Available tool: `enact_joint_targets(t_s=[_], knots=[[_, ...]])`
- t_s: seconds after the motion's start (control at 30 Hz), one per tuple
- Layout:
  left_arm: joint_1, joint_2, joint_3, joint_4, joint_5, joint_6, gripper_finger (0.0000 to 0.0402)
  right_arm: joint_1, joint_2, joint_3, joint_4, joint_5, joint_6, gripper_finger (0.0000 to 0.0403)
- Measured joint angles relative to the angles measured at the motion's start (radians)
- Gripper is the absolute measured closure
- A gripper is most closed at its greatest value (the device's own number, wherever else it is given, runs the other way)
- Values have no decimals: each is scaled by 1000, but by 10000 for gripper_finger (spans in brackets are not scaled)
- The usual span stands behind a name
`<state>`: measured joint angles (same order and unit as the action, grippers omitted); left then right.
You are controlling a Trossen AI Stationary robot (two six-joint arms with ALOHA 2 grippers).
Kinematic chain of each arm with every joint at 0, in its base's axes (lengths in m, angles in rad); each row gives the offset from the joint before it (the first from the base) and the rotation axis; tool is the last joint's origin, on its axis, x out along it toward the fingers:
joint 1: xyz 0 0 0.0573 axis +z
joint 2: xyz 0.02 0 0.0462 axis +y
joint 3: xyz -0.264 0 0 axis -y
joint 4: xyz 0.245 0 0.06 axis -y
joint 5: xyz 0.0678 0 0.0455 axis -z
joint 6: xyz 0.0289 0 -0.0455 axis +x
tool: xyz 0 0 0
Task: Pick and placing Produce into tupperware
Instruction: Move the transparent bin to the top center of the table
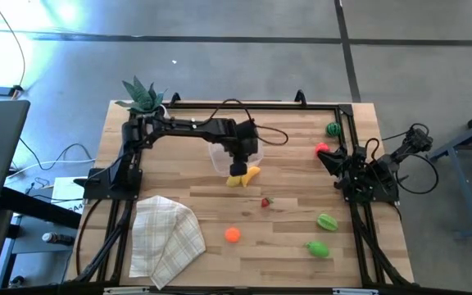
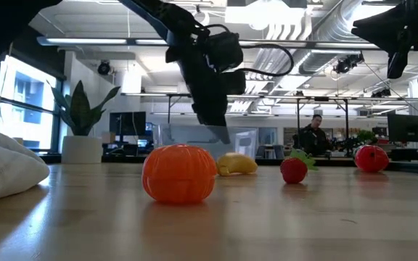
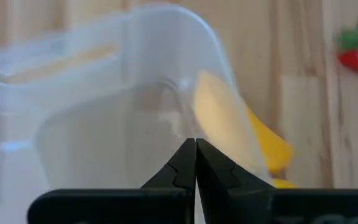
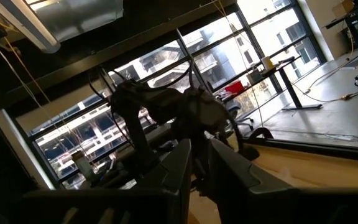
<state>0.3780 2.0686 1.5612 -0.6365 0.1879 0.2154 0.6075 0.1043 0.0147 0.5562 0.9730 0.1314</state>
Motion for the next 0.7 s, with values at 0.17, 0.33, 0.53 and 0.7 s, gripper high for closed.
enact_joint_targets(t_s=[0.17, 0.33, 0.53, 0.7], knots=[[27, 4, 0, 32, 47, 16, 401, 0, 0, 0, -3, 0, 25, 357], [9, 10, -1, 47, 125, 72, 401, 0, 0, 0, -15, -13, 28, 357], [-24, 10, -1, 53, 165, 121, 401, 0, 0, 0, -22, -14, 26, 357], [-60, 10, -1, 28, 185, 160, 401, 0, 0, 0, -32, -15, 26, 357]])
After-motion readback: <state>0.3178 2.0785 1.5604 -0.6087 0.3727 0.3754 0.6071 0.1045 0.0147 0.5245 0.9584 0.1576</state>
